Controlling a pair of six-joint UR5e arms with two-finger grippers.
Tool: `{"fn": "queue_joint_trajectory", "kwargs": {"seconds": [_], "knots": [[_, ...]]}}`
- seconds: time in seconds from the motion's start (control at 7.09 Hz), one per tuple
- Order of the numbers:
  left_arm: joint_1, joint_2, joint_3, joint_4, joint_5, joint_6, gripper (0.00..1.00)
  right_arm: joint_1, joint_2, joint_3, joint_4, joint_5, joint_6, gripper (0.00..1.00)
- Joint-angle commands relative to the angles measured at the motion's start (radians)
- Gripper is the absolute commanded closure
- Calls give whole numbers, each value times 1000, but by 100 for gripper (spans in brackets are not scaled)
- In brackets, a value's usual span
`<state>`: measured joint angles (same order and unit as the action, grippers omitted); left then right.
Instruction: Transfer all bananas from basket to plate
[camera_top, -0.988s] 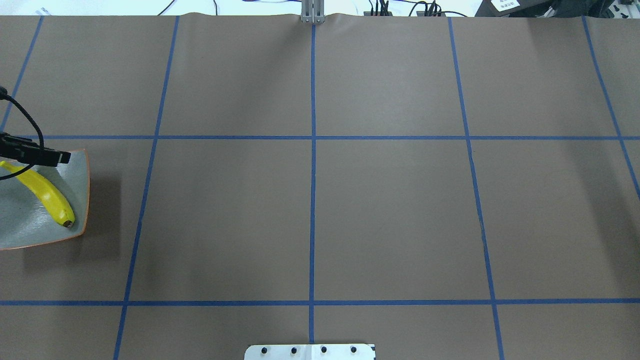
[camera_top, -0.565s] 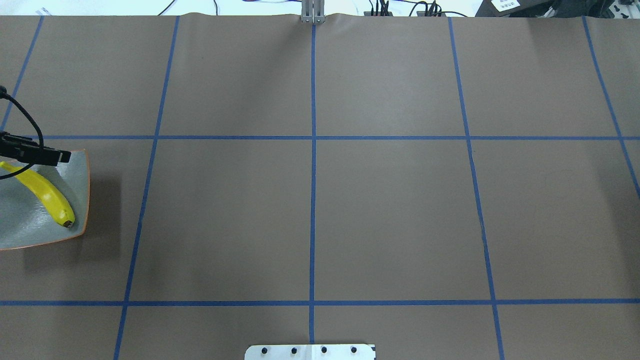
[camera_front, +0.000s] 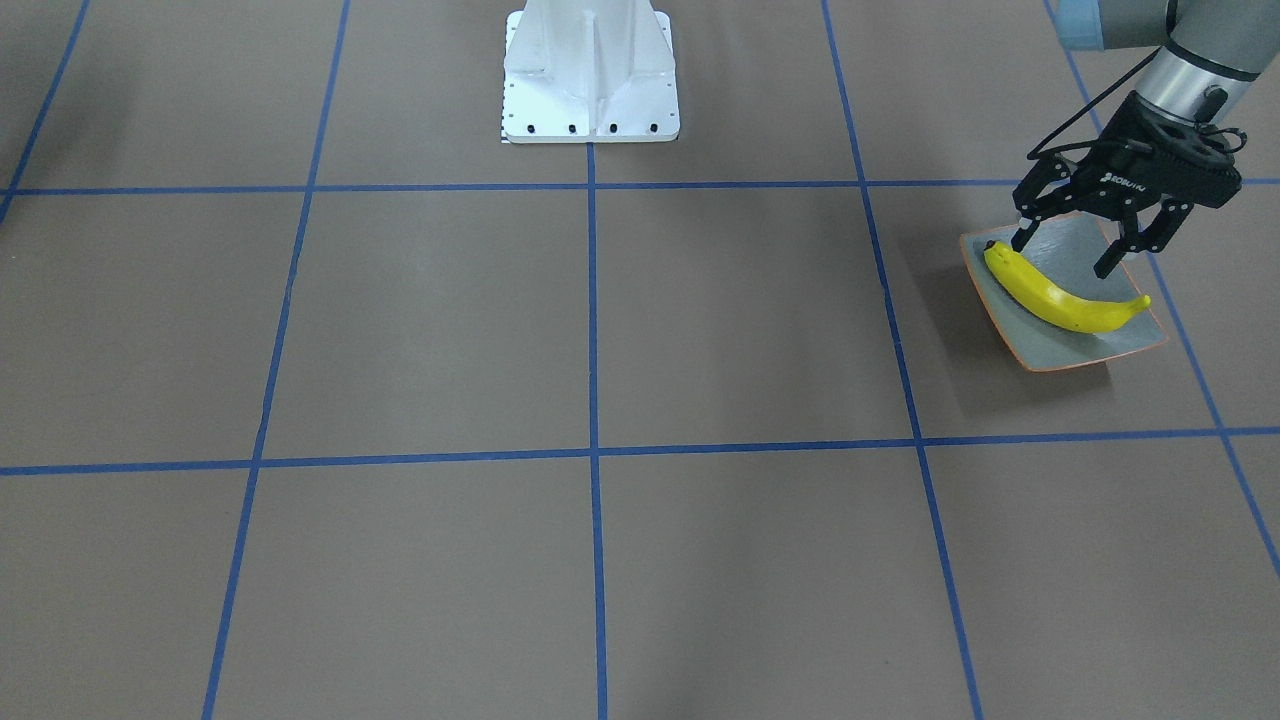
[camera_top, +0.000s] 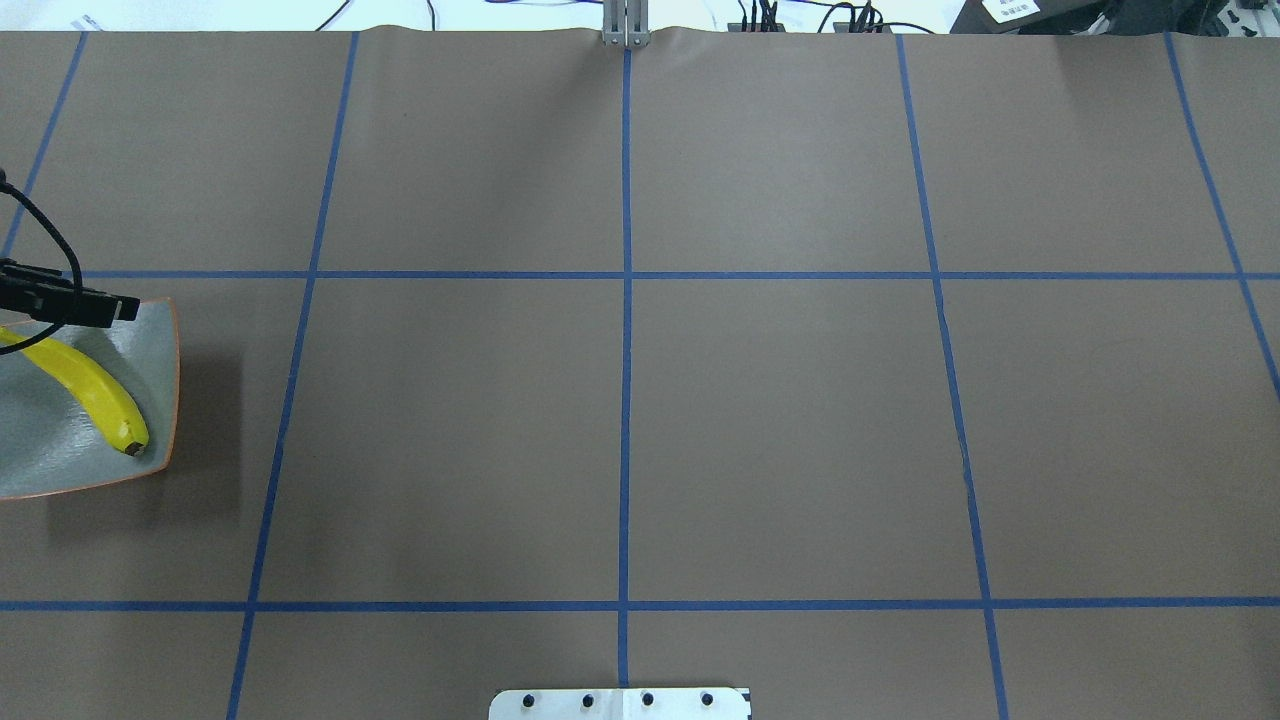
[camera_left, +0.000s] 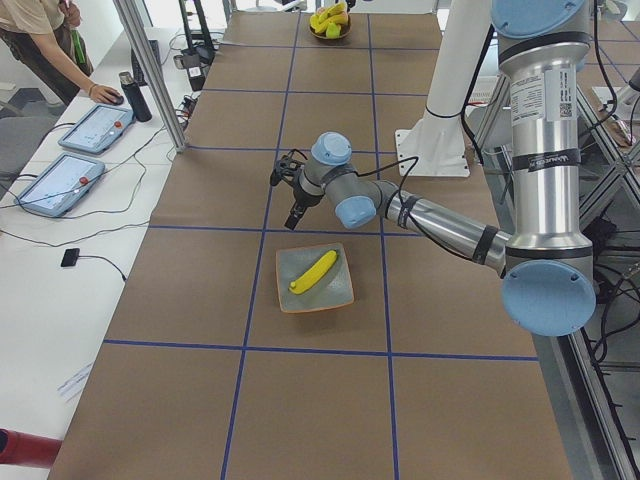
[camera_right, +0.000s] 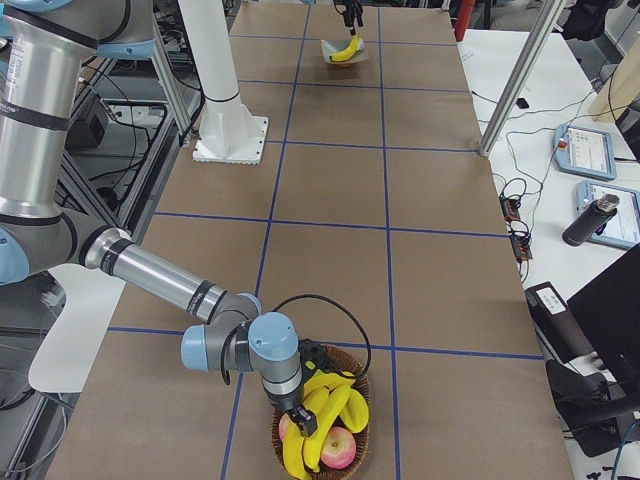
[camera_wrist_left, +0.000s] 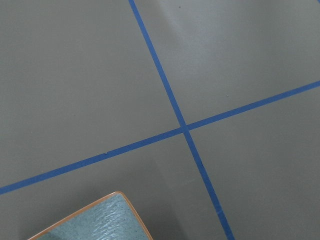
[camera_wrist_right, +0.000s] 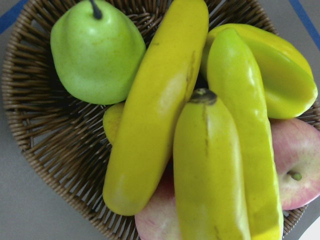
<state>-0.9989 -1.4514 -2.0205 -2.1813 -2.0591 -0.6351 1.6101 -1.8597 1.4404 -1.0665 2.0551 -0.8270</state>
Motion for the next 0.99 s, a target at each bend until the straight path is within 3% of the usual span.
{"fn": "queue_joint_trajectory", "kwargs": {"seconds": [0.0, 0.56, 0.85], "knots": [[0, 6, -6, 0, -1, 0, 0, 1, 66, -35, 0, -27, -6, 12], [-1, 8, -6, 0, -3, 0, 0, 1, 54, -41, 2, -23, 3, 13], [-1, 9, -6, 0, -4, 0, 0, -1, 54, -41, -1, -20, 6, 20]]}}
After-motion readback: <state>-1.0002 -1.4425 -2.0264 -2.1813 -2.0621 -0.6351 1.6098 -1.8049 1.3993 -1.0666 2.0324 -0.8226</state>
